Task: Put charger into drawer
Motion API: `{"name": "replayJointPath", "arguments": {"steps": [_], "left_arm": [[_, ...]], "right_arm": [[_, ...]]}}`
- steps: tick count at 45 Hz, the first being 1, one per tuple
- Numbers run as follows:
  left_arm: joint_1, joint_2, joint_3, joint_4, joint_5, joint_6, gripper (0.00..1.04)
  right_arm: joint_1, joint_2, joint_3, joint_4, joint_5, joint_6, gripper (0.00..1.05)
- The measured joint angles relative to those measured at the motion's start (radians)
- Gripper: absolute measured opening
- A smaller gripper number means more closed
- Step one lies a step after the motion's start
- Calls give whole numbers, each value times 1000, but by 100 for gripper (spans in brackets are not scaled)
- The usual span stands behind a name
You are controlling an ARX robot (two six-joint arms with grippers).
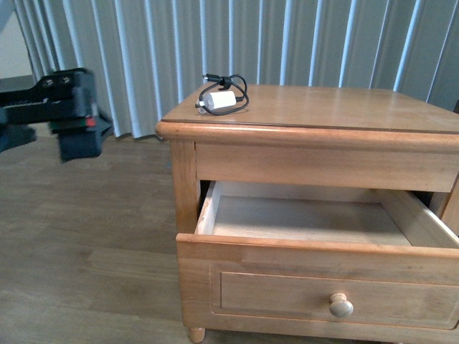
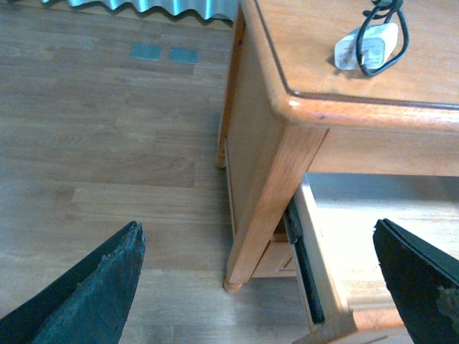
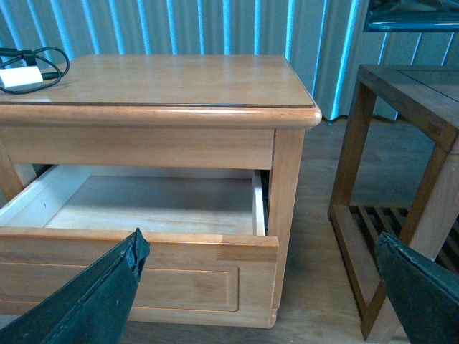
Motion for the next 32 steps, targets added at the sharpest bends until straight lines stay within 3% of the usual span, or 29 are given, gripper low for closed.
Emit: {"name": "replayJointPath", "arguments": {"steps": [32], "left_arm": [[-92, 489, 626, -131, 138, 72, 99]], "right_arm": [[0, 0, 0, 0, 0, 0, 96]]}}
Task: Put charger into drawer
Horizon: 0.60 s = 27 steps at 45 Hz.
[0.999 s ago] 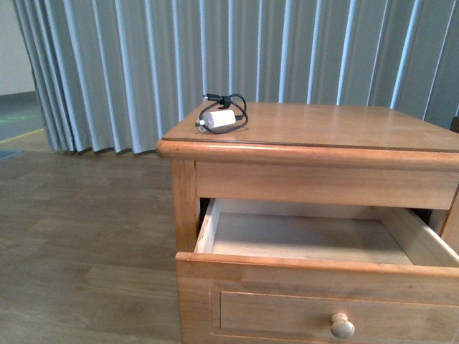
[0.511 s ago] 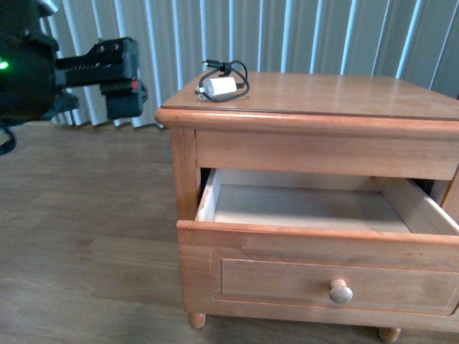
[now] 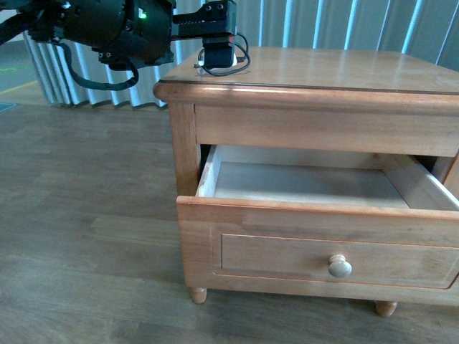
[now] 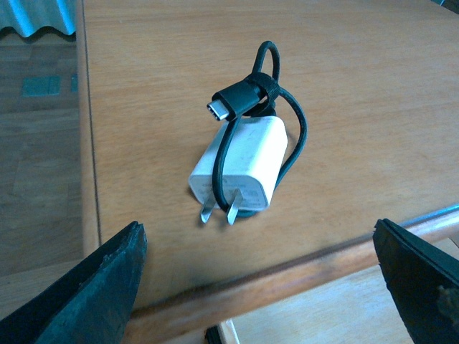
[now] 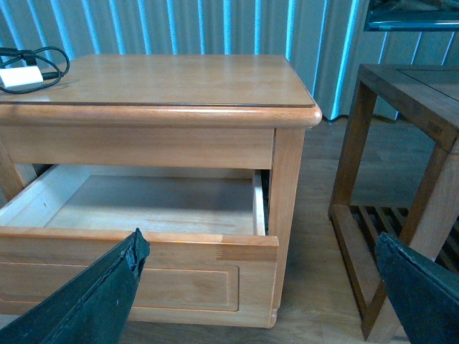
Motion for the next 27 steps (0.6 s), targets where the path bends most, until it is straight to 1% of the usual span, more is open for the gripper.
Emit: {"name": "replayJointPath", "arguments": {"steps": [8, 19, 27], "left_arm": [[0, 70, 101, -29, 20, 2, 99], [1, 95, 165, -29, 37, -3, 99], [13, 171, 237, -41, 65, -19, 99]], "right_arm": [[0, 0, 0, 0, 0, 0, 96], [0, 0, 0, 0, 0, 0, 96], [0, 0, 0, 0, 0, 0, 96]]}}
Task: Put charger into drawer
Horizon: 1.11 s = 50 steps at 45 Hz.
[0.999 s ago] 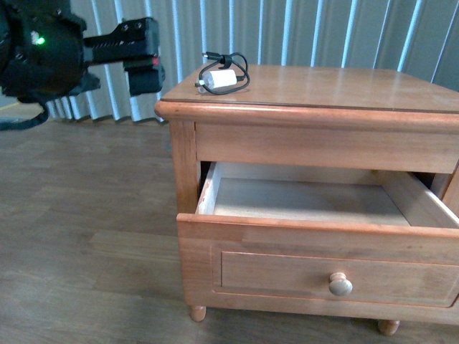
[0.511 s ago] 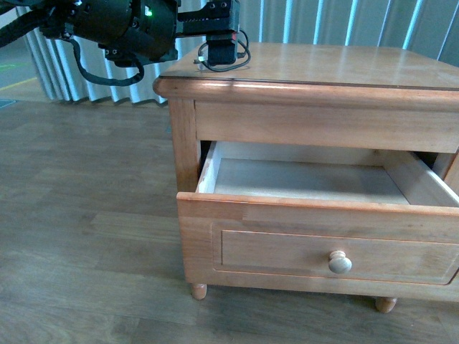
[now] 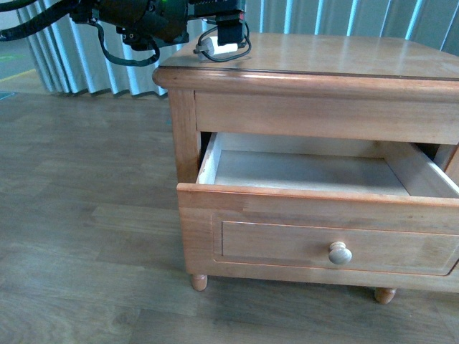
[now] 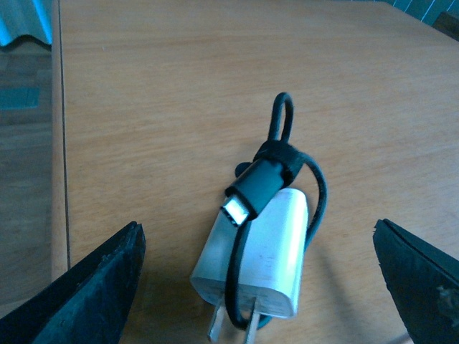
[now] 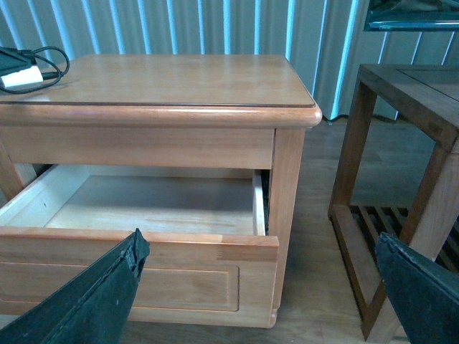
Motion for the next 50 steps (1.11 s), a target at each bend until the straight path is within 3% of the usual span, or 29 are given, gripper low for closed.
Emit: {"name": "replayJointPath", "arguments": {"steps": [12, 43, 50], "left_arm": [[27, 121, 155, -24, 31, -41, 99], [5, 188, 238, -19, 101, -79, 98], [-5, 188, 238, -24, 102, -73, 78]], "right_arm": [[0, 0, 0, 0, 0, 0, 96], [0, 0, 0, 0, 0, 0, 96], [0, 0, 0, 0, 0, 0, 96]]}}
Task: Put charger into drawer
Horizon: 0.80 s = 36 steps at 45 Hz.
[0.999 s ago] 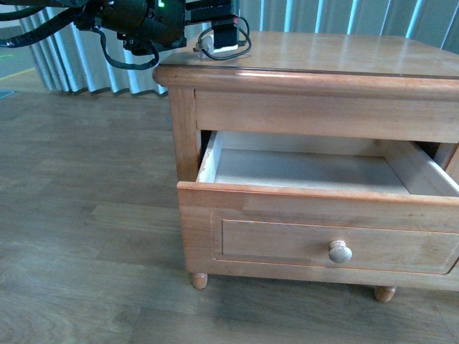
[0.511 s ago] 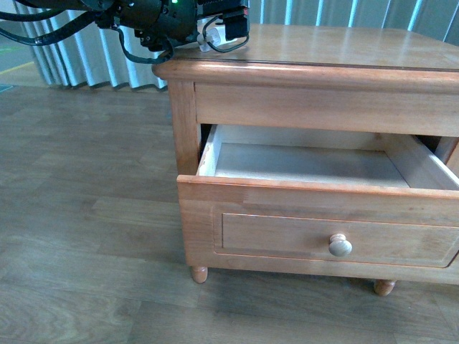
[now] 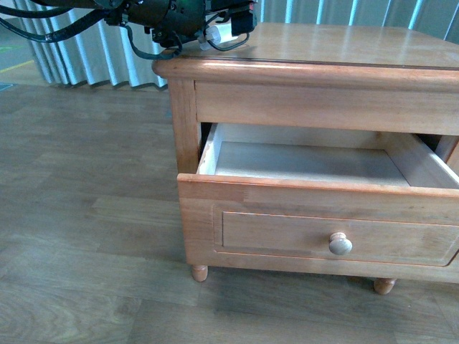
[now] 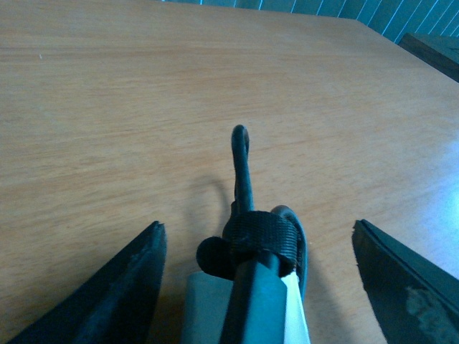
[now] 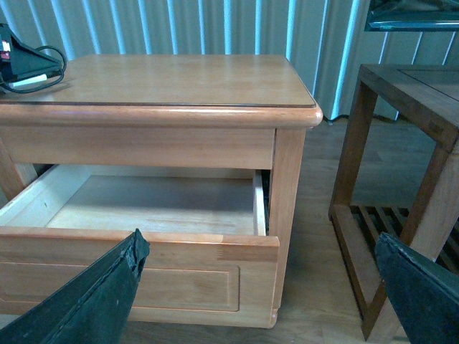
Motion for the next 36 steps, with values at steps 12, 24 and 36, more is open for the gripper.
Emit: {"name": "replayJointPath", "arguments": {"steps": [12, 24, 36], "left_arm": [[-3, -2, -8, -2, -13, -4, 40], [-34, -101, -151, 82, -69, -5, 40], [-138, -327, -379, 157, -83, 4, 40]], "right_arm": [[0, 0, 0, 0, 0, 0, 96], [0, 0, 0, 0, 0, 0, 96], [0, 0, 0, 0, 0, 0, 96]]}}
